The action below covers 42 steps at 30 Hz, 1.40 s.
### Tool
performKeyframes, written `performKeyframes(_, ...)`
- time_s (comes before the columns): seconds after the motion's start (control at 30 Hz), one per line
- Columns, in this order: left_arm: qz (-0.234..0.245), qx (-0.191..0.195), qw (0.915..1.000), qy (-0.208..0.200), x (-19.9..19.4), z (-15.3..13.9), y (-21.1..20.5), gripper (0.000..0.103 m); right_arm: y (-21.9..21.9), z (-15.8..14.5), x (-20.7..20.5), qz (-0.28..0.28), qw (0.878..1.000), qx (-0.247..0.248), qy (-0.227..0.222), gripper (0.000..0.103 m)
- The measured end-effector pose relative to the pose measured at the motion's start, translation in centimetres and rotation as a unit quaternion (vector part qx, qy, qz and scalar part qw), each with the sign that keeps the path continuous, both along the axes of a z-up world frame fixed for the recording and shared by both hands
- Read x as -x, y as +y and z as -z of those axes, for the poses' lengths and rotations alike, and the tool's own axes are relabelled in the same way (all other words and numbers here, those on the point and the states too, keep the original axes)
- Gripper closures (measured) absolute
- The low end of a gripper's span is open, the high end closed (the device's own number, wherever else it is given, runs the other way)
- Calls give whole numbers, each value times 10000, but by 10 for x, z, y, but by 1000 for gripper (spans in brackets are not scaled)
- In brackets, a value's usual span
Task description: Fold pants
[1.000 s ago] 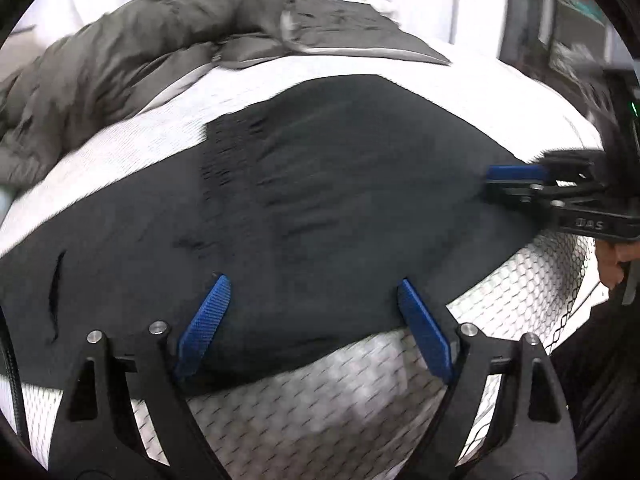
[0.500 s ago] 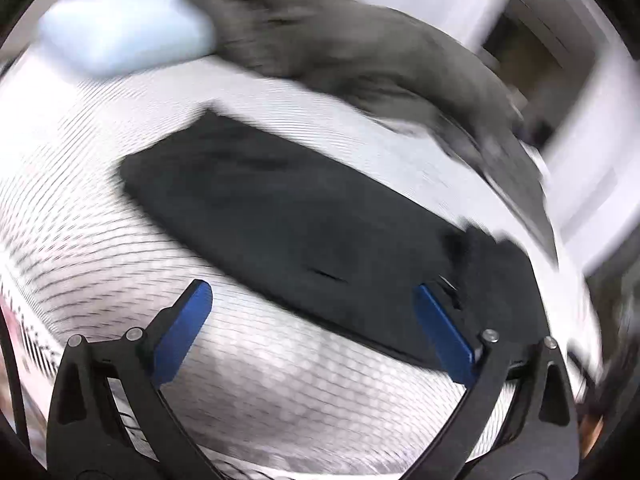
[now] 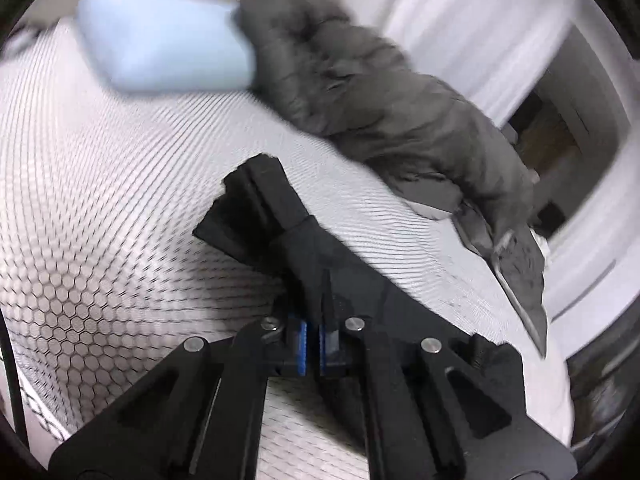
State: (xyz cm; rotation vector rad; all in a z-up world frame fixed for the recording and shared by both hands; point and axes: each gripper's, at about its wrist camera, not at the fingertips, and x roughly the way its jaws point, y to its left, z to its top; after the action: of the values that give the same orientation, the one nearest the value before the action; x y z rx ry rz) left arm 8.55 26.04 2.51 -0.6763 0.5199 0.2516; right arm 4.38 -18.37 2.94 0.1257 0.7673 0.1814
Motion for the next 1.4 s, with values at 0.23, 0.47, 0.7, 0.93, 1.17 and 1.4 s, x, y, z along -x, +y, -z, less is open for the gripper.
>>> performKeyframes(0.23,1725,-907,9784,-687,-13,-103,-151,102,-11,-3,2,183,9997,-96,-123,6)
performKeyframes(0.47,4239,294,9036,-536,-61,-100,-303,45,-31,4,-1,581,9983,-54,-6,6)
performKeyframes(0.7,3499,-544,9330,-644,-51,-72,-263,18,-49,11,-5,799,9964,-114,259,6)
performKeyframes(0.93,2517,-980,9617,455,-72,14,-214,19,-40,13,-9,471,9965,-619,321,6)
performKeyframes(1.17,2272,-777,9697,455,-81,23,-185,19,-24,9,-16,-70,9902,-1350,363,21)
performKeyframes(1.4,2236,-903,9688,570,-79,26,-175,19,-16,36,-54,-67,9828,-1466,1125,24)
